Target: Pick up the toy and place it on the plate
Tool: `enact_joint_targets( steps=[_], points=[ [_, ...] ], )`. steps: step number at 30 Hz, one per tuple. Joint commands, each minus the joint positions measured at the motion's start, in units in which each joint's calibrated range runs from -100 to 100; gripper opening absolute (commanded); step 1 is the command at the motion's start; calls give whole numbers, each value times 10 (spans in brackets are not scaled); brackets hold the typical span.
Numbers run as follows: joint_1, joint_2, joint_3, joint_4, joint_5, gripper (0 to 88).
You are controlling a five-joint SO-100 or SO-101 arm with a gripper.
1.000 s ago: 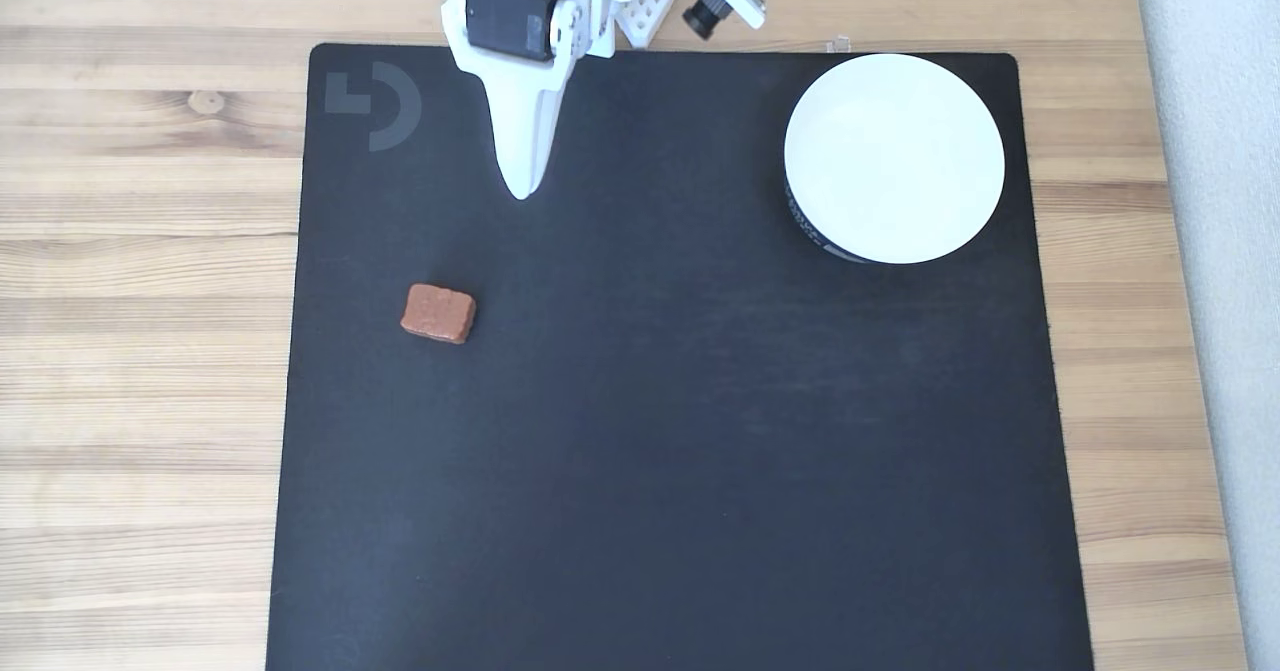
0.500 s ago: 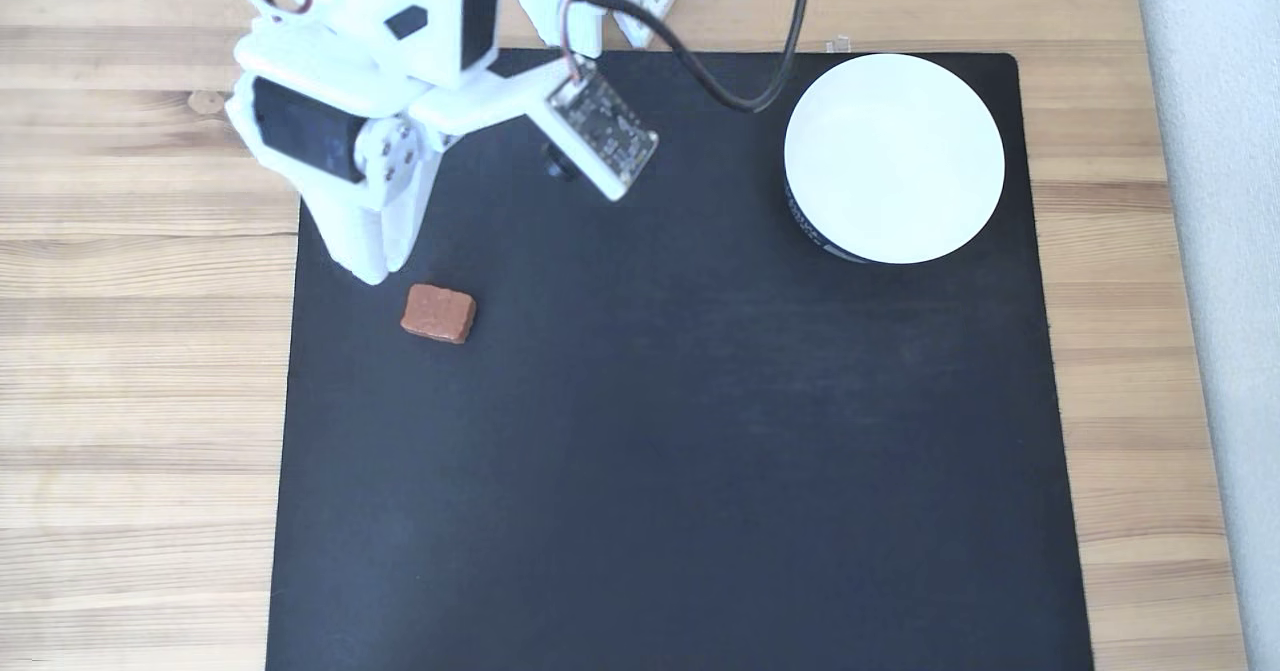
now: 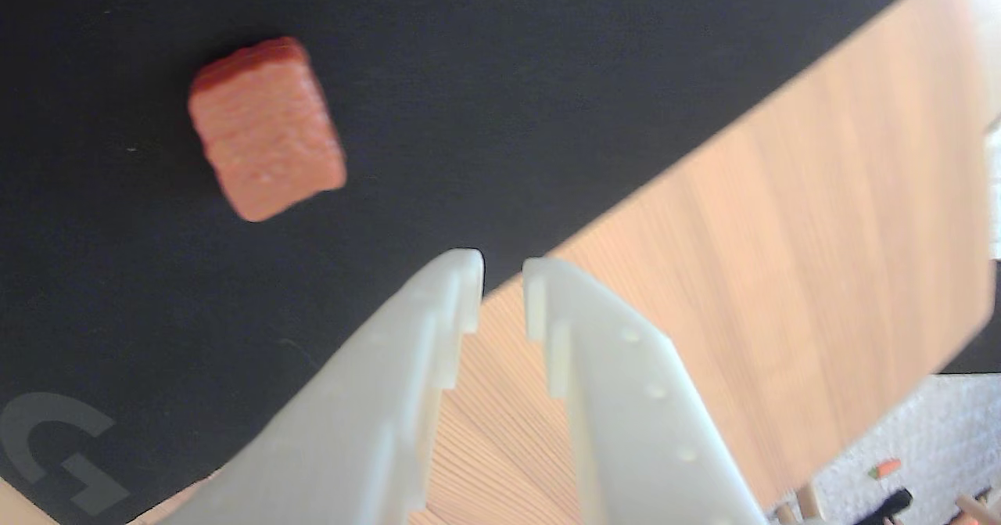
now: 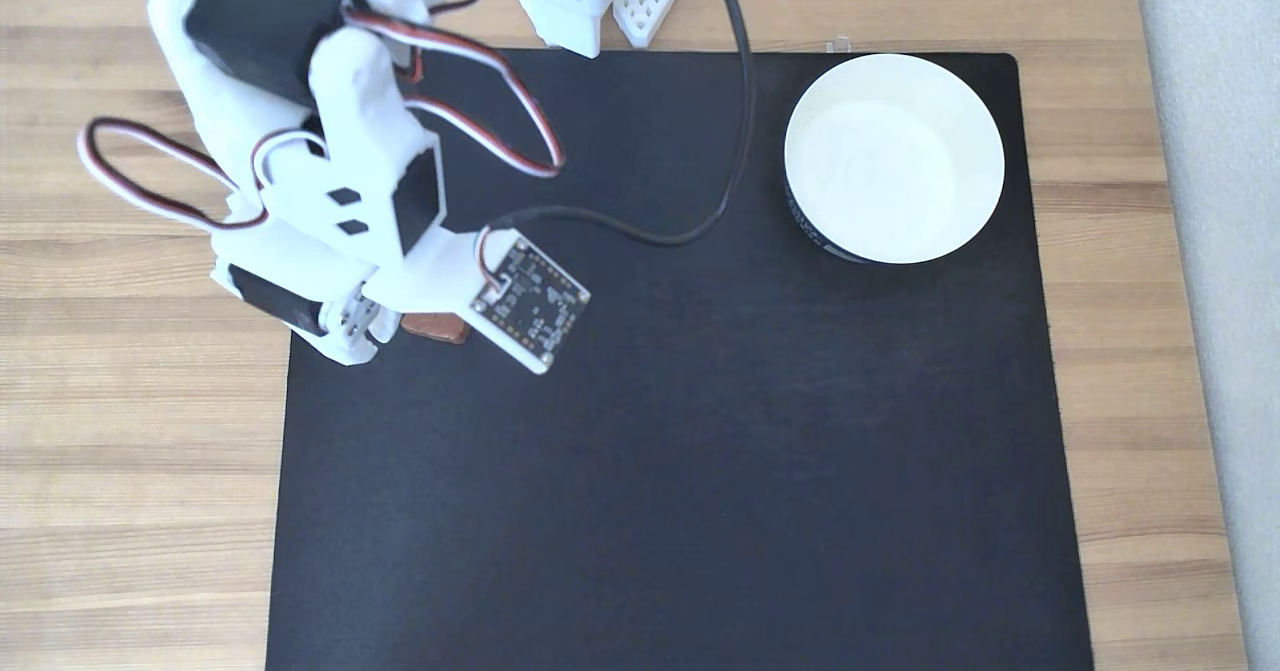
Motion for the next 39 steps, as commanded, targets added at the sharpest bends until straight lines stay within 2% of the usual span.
enact_joint_targets(
  steps=[1,9,19,39],
  points=[
    [-1,13,-21,1,3,26],
    [-2,30,8,7,-1,26],
    [2,30,31,71,3,26],
    [4,31,34,68,5,26]
  ],
)
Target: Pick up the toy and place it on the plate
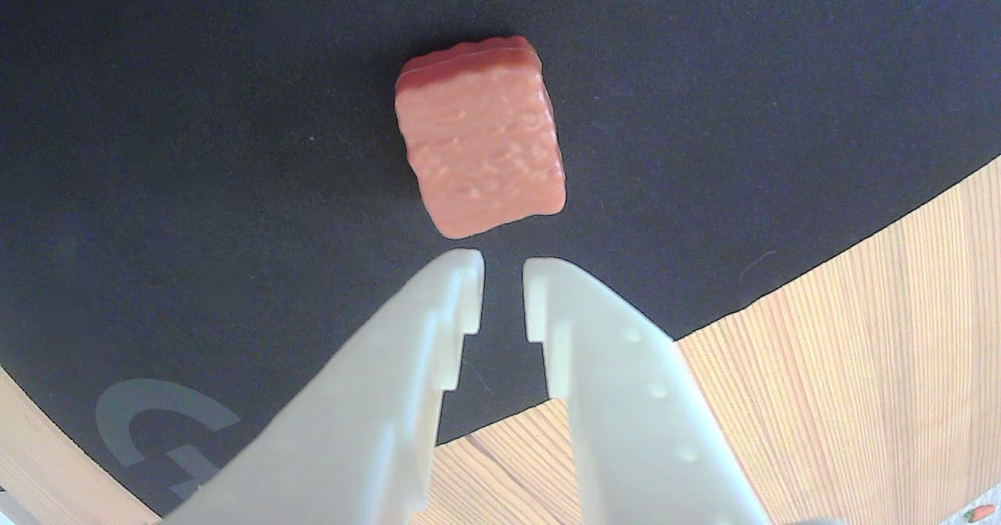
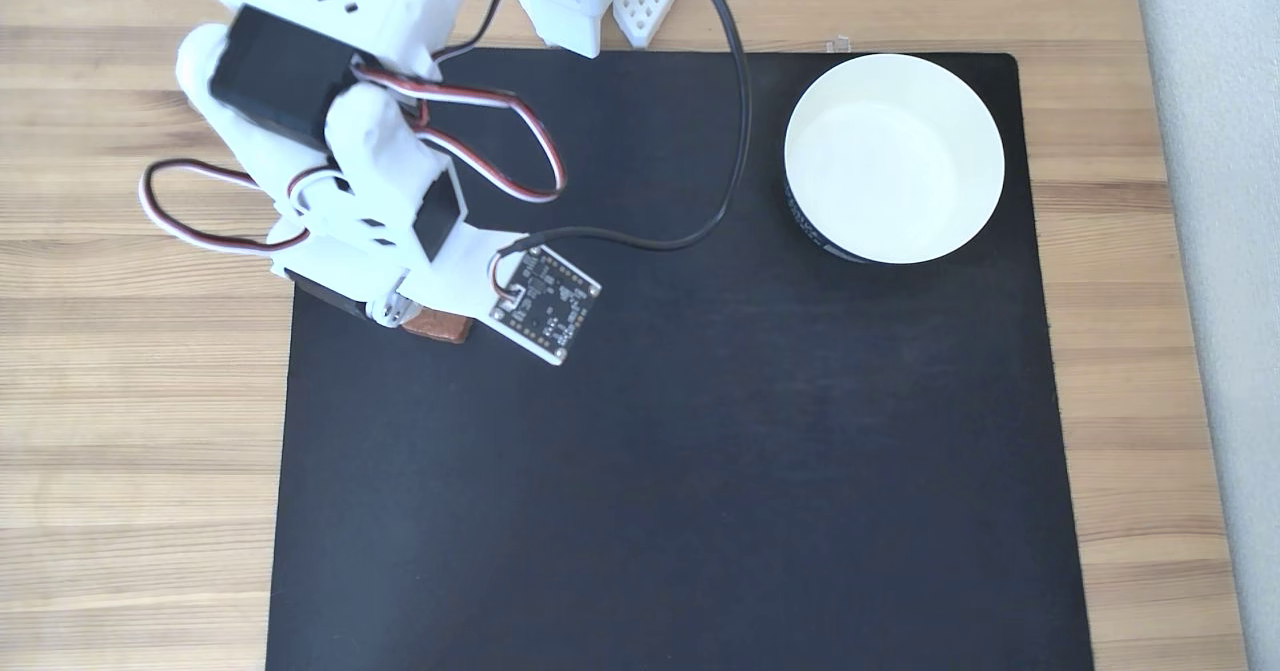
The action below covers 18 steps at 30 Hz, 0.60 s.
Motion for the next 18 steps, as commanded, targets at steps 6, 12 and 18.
enact_joint_targets(
  steps=[6,12,18],
  points=[
    [4,-10,76,-60,4,26],
    [4,-11,87,-68,4,26],
    [0,-11,85,-68,4,30]
  ],
)
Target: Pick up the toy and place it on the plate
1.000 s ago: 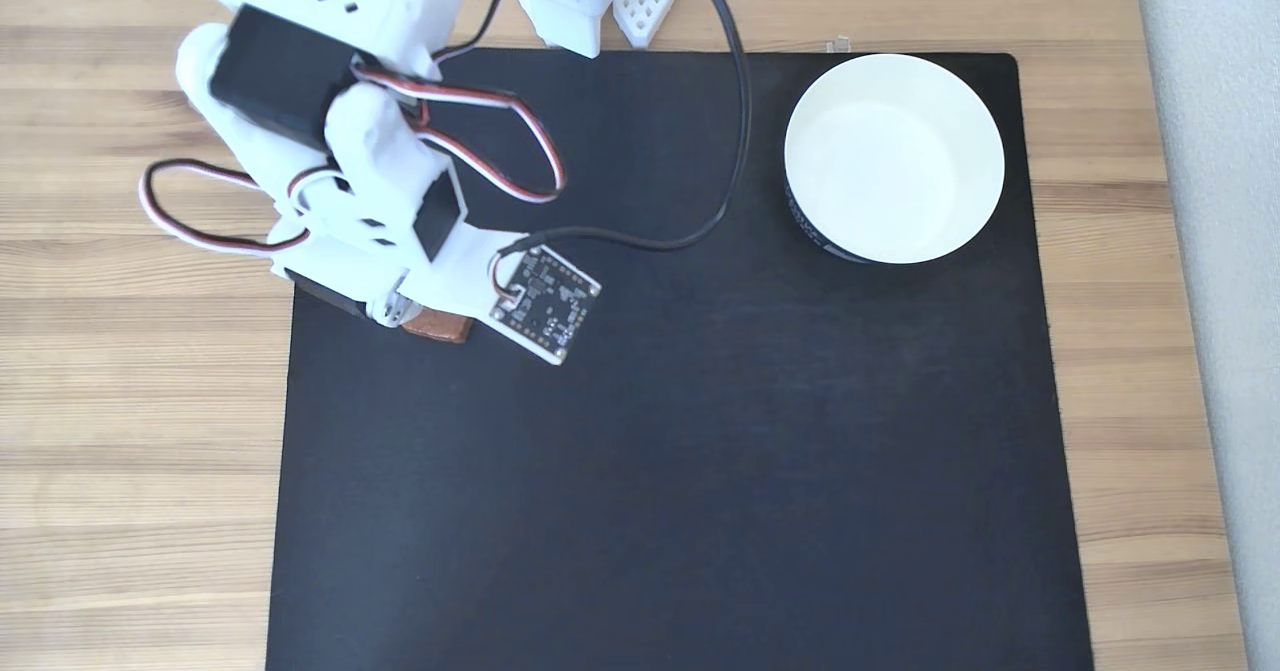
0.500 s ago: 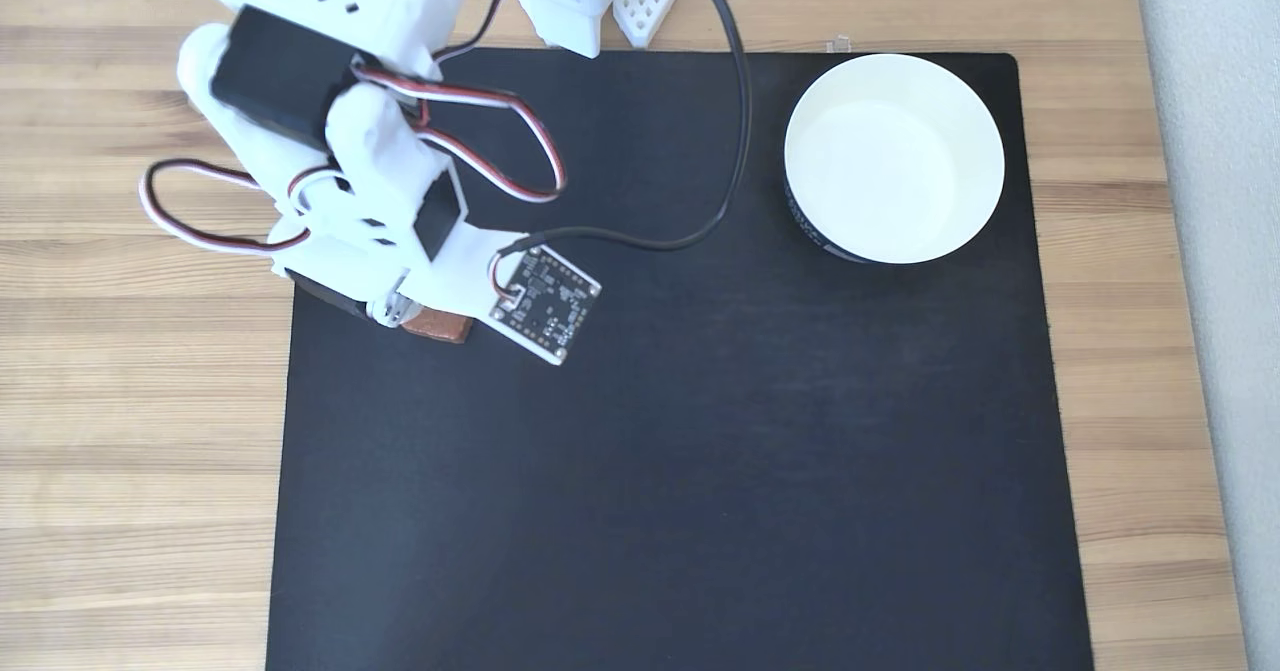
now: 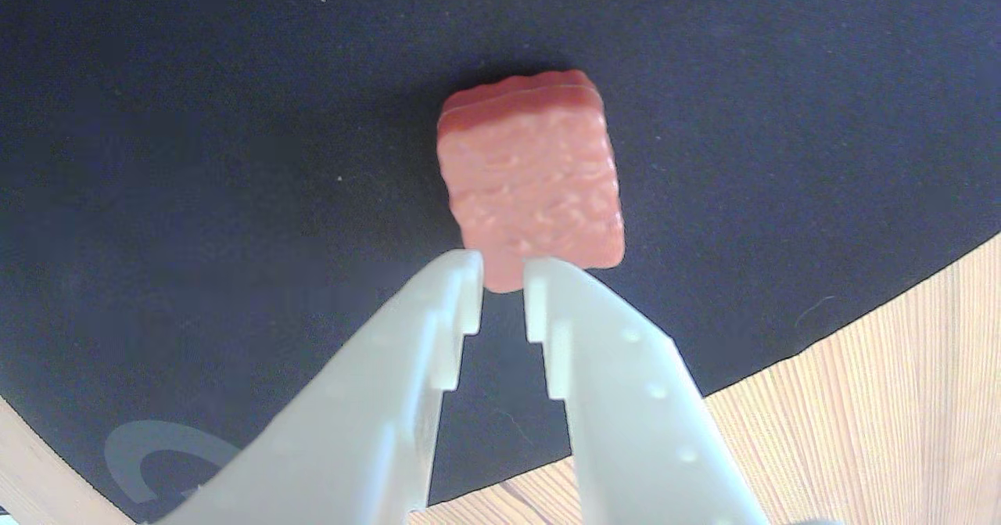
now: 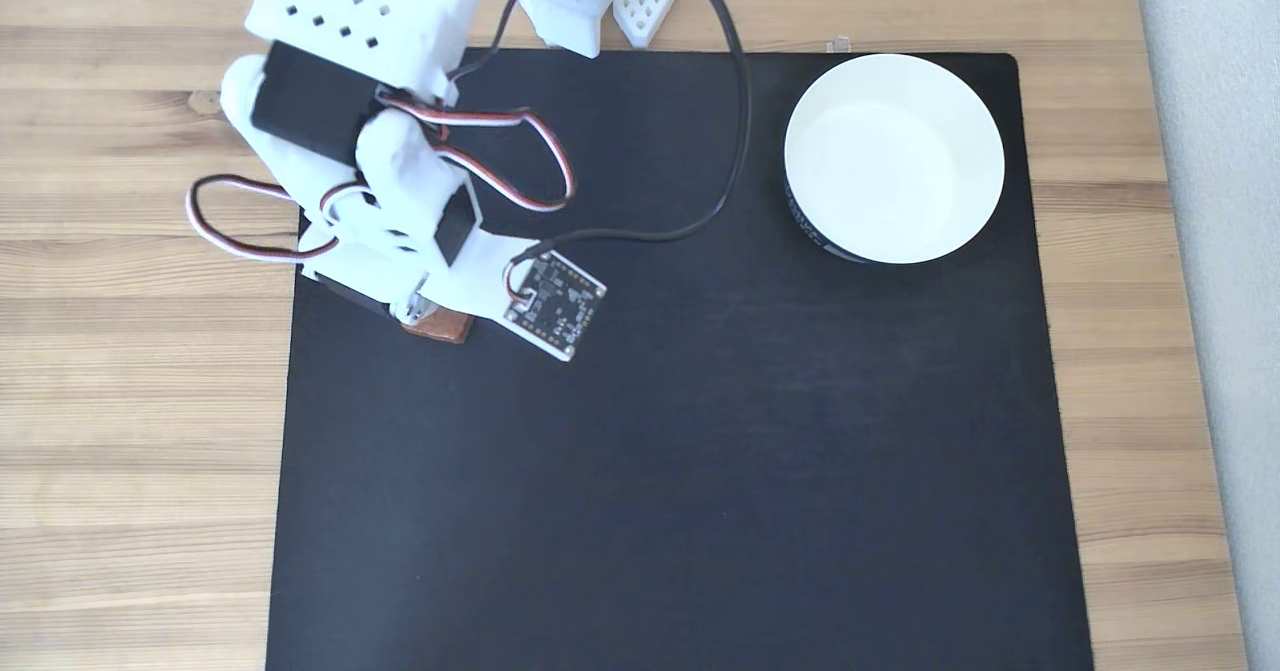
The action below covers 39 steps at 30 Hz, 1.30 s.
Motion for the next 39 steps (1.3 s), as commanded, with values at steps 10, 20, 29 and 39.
enact_joint_targets(
  steps=[10,20,29,39],
  points=[
    [2,-11,-13,2,4,81],
    [-9,-11,-17,46,45,352],
    [-9,-11,-17,43,44,350],
    [-10,-11,-17,47,106,350]
  ],
)
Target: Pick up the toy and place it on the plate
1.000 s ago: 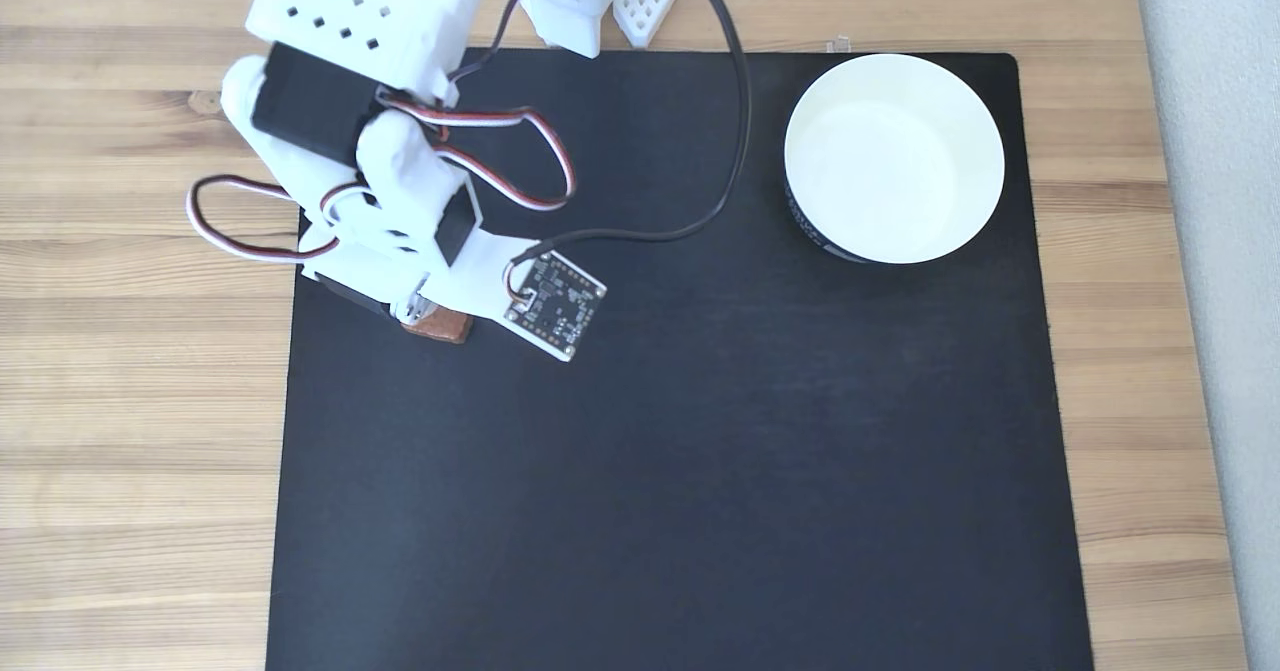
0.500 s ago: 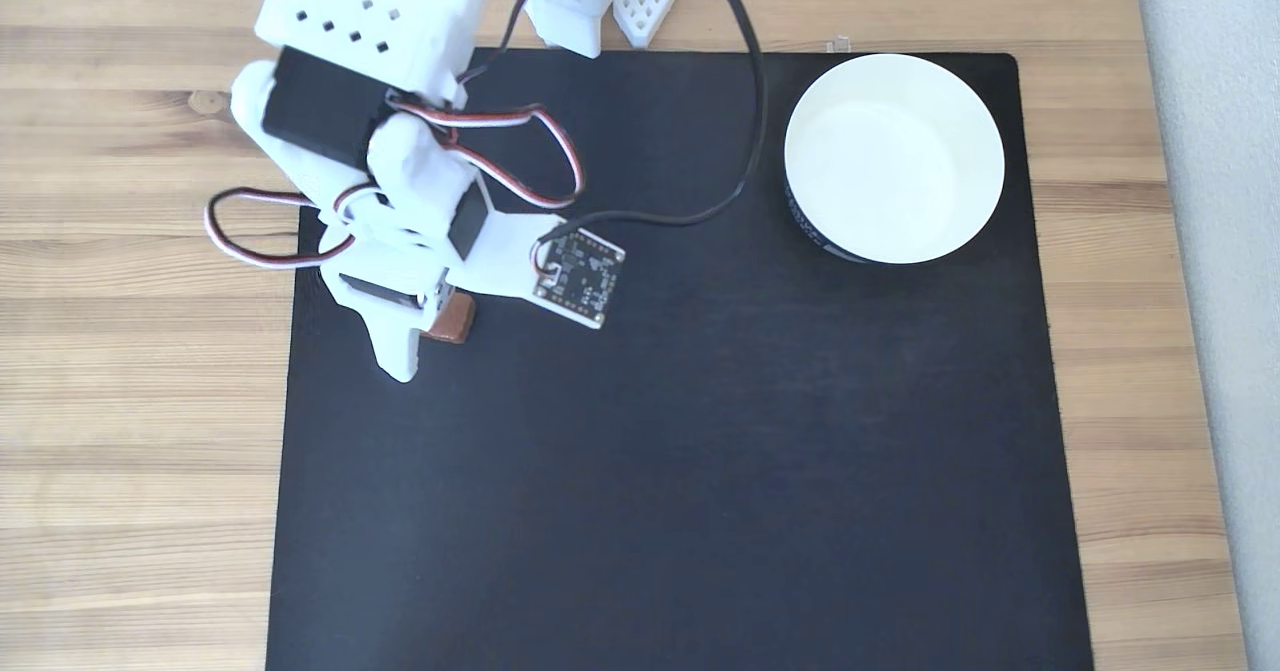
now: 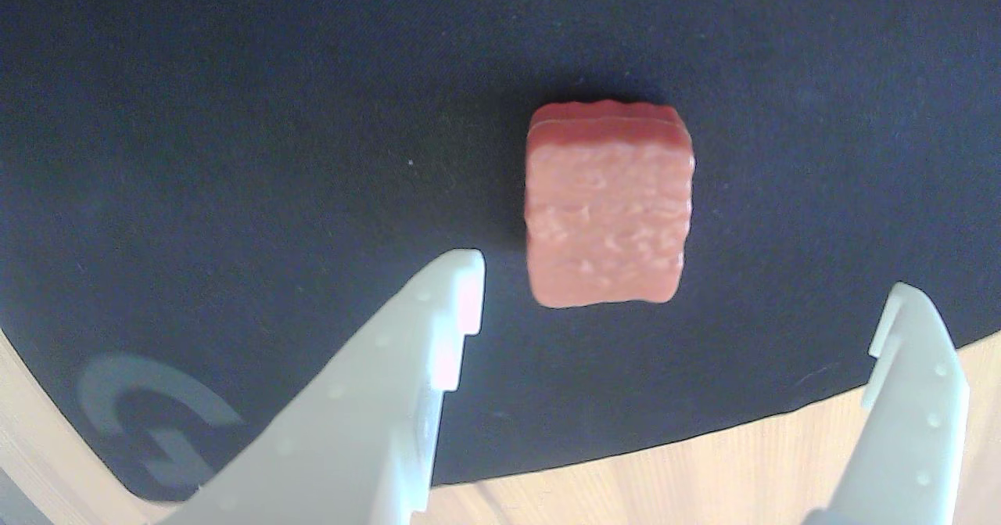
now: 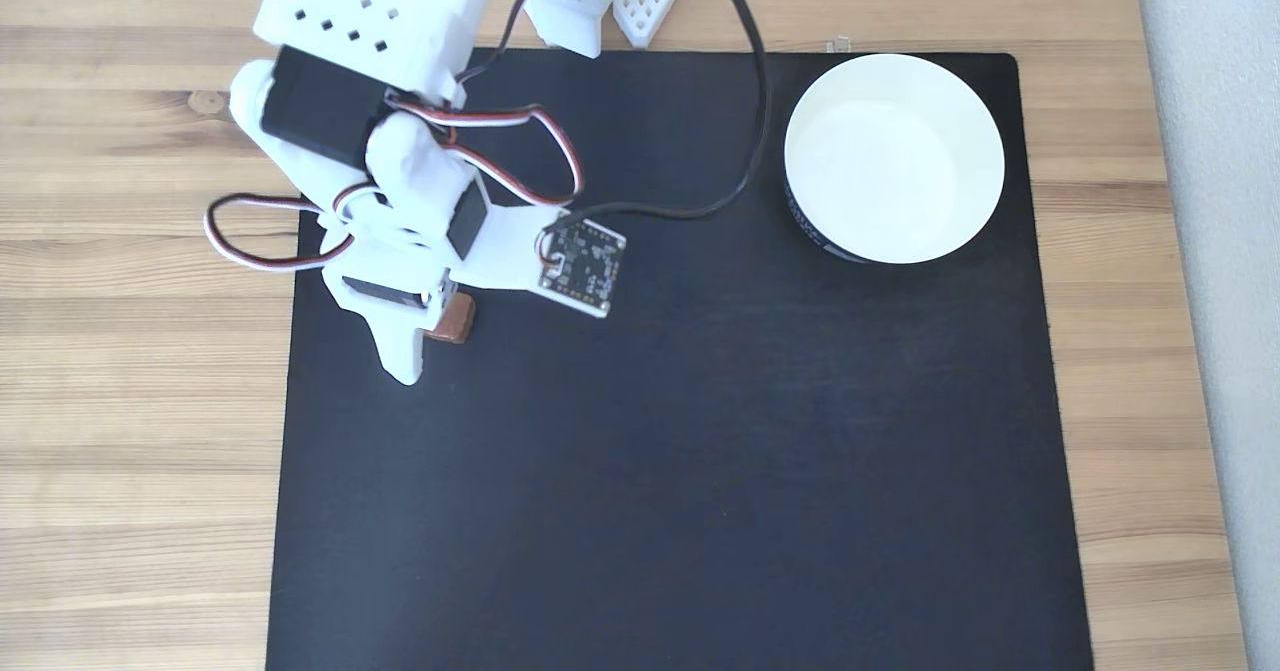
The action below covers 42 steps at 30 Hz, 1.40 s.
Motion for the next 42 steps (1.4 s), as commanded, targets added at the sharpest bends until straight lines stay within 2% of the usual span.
enact_joint_targets(
  steps=[1,4,7,20,24,42],
  points=[
    [-1,-11,-17,7,37,350],
    [-2,-11,-17,8,62,350],
    [-1,-11,-17,8,66,350],
    [23,-10,-16,33,60,352],
    [31,-10,-16,37,29,350],
    [30,-1,-16,29,29,350]
  ],
)
